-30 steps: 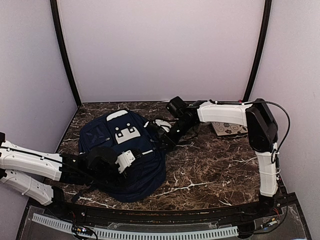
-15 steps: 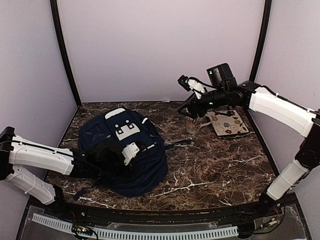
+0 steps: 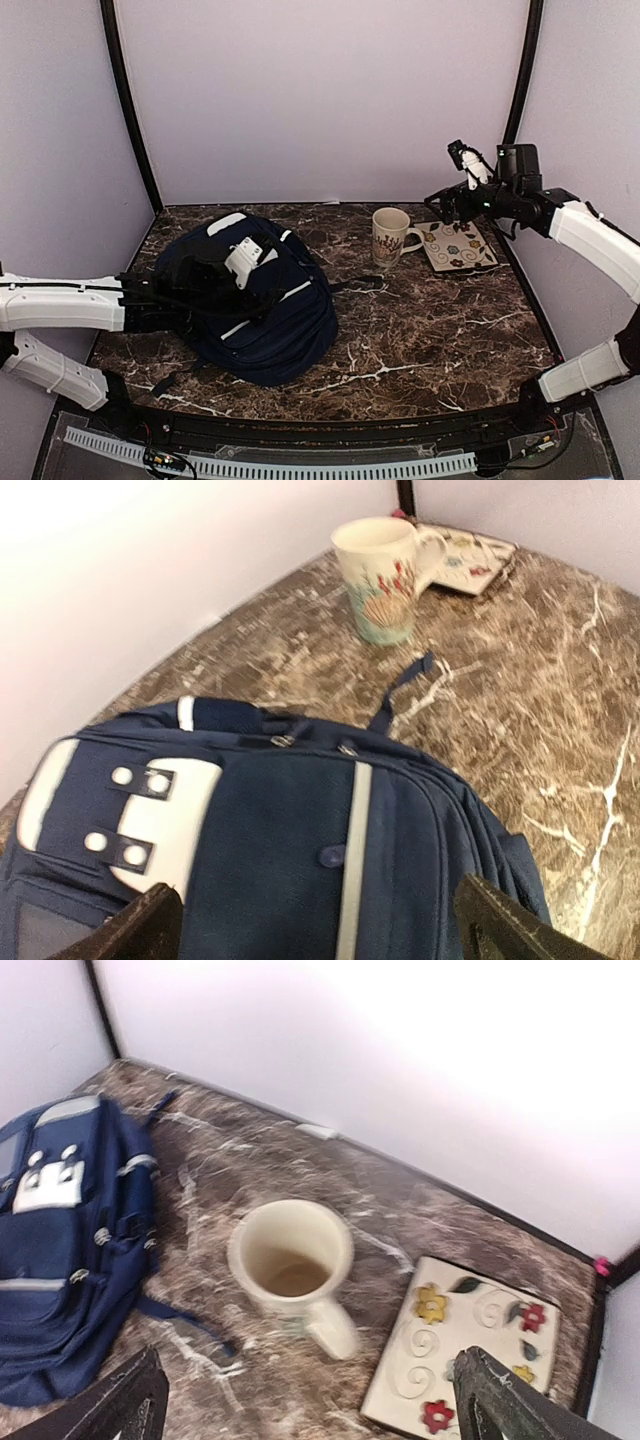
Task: Pack the student bag
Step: Reset both arms
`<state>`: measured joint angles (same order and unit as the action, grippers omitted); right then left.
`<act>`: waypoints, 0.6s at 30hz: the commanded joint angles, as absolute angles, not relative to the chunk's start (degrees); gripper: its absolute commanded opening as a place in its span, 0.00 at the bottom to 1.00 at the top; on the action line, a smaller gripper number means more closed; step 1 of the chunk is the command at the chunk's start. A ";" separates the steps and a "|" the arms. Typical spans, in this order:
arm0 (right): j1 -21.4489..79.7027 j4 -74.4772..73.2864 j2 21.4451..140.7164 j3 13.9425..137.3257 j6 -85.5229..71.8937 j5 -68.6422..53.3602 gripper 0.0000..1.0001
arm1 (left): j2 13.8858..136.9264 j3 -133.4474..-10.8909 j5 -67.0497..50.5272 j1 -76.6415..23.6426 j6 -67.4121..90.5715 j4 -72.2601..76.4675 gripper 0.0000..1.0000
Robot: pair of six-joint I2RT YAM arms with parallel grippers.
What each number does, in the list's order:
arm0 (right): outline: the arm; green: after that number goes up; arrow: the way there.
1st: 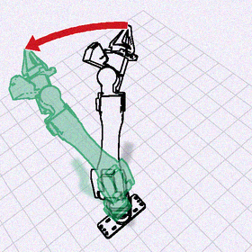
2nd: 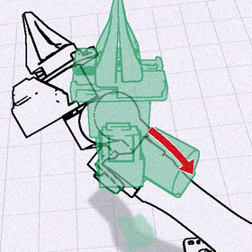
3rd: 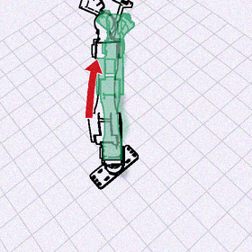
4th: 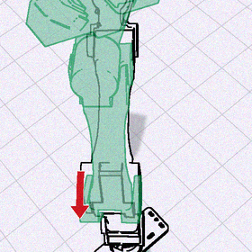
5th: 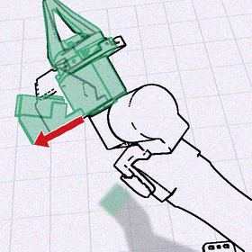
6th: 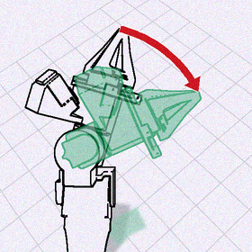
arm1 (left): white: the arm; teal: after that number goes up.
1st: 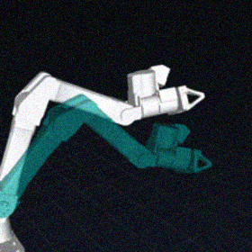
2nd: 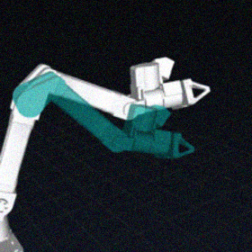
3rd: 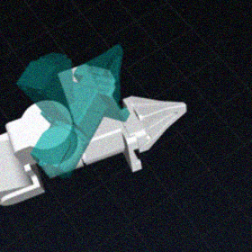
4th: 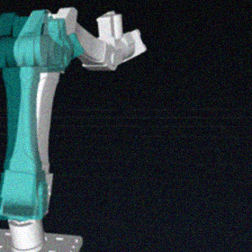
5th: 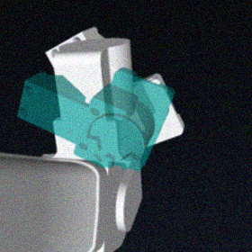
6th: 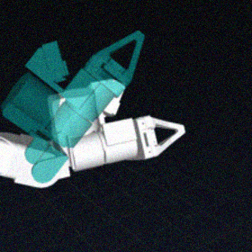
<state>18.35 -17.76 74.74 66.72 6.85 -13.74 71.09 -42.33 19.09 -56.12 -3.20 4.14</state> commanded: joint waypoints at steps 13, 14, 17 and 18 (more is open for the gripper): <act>3.54 -1.80 67.14 57.13 -6.19 -2.80 1.00 | 50.55 -39.12 38.08 -41.58 -4.56 8.97 0.99; 2.96 -1.52 67.40 56.98 -6.19 -2.92 1.00 | 49.75 -37.69 38.87 -41.41 -4.72 10.22 0.99; 2.26 -1.09 67.68 56.51 -6.08 -4.65 1.00 | 47.97 -35.30 39.80 -41.26 -4.65 12.04 0.99; 2.20 -0.99 67.60 56.36 -5.86 -5.65 1.00 | 47.60 -35.37 39.57 -41.28 -4.81 11.45 0.99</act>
<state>2.76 -4.34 67.77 56.77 -5.02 -4.01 48.88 -37.52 38.70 -41.60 -4.05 9.37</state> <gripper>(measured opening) 0.998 0.989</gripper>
